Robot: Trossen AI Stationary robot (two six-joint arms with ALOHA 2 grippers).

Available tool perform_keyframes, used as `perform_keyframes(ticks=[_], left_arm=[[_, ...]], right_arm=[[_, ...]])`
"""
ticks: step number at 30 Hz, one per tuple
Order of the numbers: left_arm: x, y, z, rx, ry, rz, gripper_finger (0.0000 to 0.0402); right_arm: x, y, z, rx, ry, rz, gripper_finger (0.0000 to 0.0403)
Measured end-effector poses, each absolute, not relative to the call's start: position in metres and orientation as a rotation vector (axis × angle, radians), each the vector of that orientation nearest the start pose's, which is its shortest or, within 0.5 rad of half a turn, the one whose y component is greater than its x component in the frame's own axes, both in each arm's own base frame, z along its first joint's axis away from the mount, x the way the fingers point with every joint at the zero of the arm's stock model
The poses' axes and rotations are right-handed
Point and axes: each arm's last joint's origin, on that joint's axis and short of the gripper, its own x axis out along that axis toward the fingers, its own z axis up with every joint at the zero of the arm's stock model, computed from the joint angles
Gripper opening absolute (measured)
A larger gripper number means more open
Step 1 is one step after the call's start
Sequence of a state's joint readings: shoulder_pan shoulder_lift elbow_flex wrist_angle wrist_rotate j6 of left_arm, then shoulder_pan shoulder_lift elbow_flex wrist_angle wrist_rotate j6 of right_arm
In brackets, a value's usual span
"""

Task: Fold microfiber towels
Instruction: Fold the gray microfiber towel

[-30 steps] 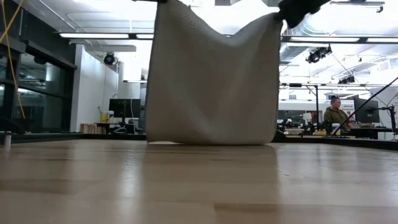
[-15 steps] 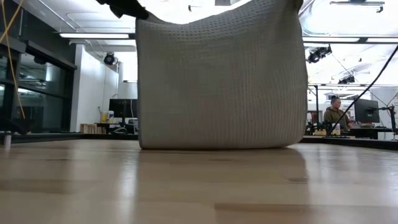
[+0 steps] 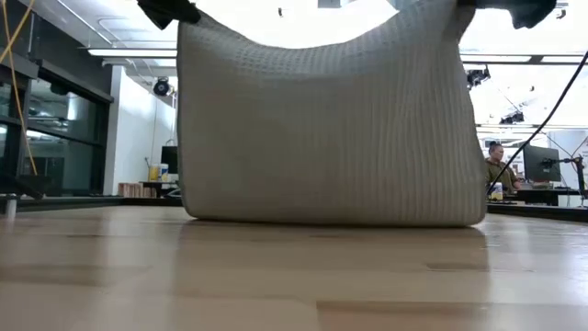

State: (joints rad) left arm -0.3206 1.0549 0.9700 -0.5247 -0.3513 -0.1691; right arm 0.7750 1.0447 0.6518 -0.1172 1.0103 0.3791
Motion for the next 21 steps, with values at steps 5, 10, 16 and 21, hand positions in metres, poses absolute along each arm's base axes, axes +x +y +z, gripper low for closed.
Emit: perform_keyframes(ticks=[5, 10, 16, 21], left_arm=[[0.218, -0.072, 0.304, 0.031, 0.633, 0.056, 0.0], [0.233, -0.088, 0.284, 0.03, 0.709, 0.041, 0.0], [0.245, -0.105, 0.264, 0.037, 0.77, 0.021, 0.0], [0.247, -0.118, 0.254, 0.047, 0.798, -0.012, 0.0]], right_arm=[[0.165, 0.131, 0.246, 0.065, 0.355, -0.189, 0.0003], [0.166, 0.134, 0.241, 0.145, 0.415, -0.125, 0.0003], [0.174, 0.144, 0.221, 0.207, 0.52, -0.105, 0.0003], [0.182, 0.154, 0.203, 0.257, 0.592, -0.092, 0.0003]])
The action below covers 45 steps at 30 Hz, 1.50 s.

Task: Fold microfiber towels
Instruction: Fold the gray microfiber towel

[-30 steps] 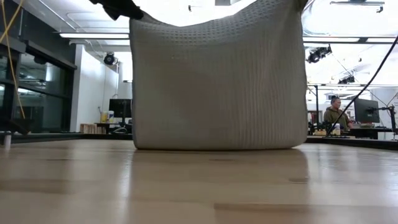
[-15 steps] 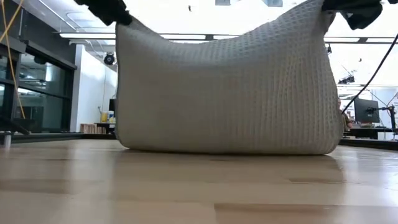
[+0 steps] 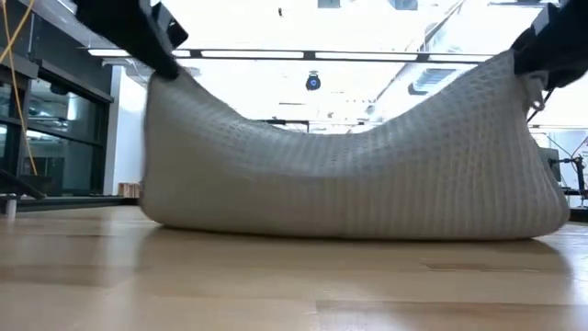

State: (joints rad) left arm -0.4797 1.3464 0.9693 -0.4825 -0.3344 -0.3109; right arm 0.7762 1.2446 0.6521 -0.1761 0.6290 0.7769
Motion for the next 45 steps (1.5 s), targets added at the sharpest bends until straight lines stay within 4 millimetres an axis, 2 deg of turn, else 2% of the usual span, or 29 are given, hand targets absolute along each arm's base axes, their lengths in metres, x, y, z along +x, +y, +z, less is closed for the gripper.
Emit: perform_keyframes(ticks=[10, 16, 23, 30, 38, 45], left_arm=[[0.248, -0.144, 0.237, 0.053, 0.858, -0.14, 0.0], [0.256, -0.152, 0.221, 0.025, 0.897, -0.214, 0.0], [0.262, -0.158, 0.203, -0.03, 0.858, -0.302, 0.0], [0.265, -0.162, 0.203, -0.084, 0.807, -0.388, 0.0], [0.267, -0.163, 0.204, -0.096, 0.782, -0.401, 0.0], [0.267, -0.164, 0.205, -0.107, 0.775, -0.424, 0.0009]], right_arm=[[0.187, 0.173, 0.182, 0.341, 0.665, -0.038, 0.0003], [0.192, 0.18, 0.17, 0.39, 0.707, -0.015, 0.0003], [0.193, 0.184, 0.158, 0.457, 0.786, -0.015, 0.0003], [0.184, 0.191, 0.156, 0.497, 0.823, -0.015, 0.0003], [0.172, 0.196, 0.152, 0.525, 0.877, -0.047, 0.0003], [0.17, 0.198, 0.152, 0.532, 0.878, -0.039, 0.0009]])
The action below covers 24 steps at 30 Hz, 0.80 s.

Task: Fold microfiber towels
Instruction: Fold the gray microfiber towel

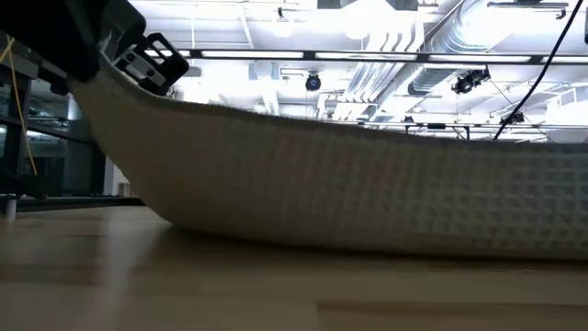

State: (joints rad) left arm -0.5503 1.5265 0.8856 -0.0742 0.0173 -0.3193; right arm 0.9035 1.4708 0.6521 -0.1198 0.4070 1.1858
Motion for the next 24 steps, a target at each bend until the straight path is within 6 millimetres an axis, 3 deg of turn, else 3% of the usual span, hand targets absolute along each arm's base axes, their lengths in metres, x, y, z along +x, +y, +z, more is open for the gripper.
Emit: perform_keyframes(ticks=[14, 24], left_arm=[[0.2679, -0.1649, 0.2066, -0.124, 0.763, -0.423, 0.009], [0.2657, -0.1626, 0.2032, -0.105, 0.8, -0.384, 0.0102]], right_arm=[[0.1722, 0.2012, 0.1549, 0.596, 0.87, -0.008, 0.0078], [0.1732, 0.2023, 0.1563, 0.592, 0.857, 0.012, 0.0124]])
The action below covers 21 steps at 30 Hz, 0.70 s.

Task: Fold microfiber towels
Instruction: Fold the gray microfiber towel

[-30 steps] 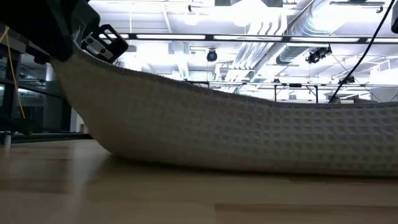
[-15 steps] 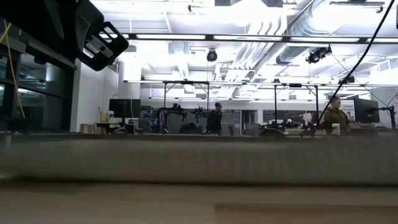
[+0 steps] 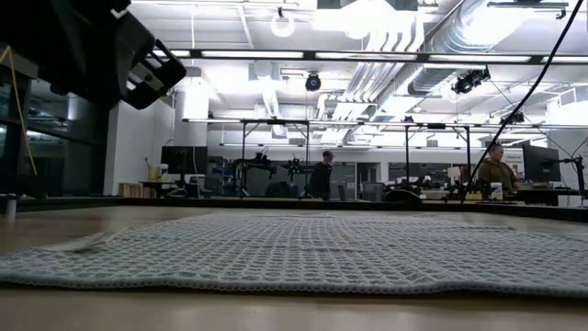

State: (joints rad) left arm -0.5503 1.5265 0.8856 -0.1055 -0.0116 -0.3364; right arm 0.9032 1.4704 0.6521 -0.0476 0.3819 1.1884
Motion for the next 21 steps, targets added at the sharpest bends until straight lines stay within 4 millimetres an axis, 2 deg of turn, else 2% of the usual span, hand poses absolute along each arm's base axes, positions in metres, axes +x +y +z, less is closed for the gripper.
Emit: perform_keyframes(ticks=[10, 15, 21], left_arm=[[0.262, -0.156, 0.199, 0.043, 0.831, -0.287, 0.0102], [0.267, -0.138, 0.196, 0.059, 0.873, -0.223, 0.0102], [0.278, -0.112, 0.194, 0.076, 0.876, -0.238, 0.0102]], right_arm=[[0.186, 0.185, 0.155, 0.525, 0.752, -0.142, 0.013], [0.198, 0.166, 0.154, 0.498, 0.674, -0.294, 0.013], [0.212, 0.146, 0.153, 0.435, 0.712, -0.327, 0.013]])
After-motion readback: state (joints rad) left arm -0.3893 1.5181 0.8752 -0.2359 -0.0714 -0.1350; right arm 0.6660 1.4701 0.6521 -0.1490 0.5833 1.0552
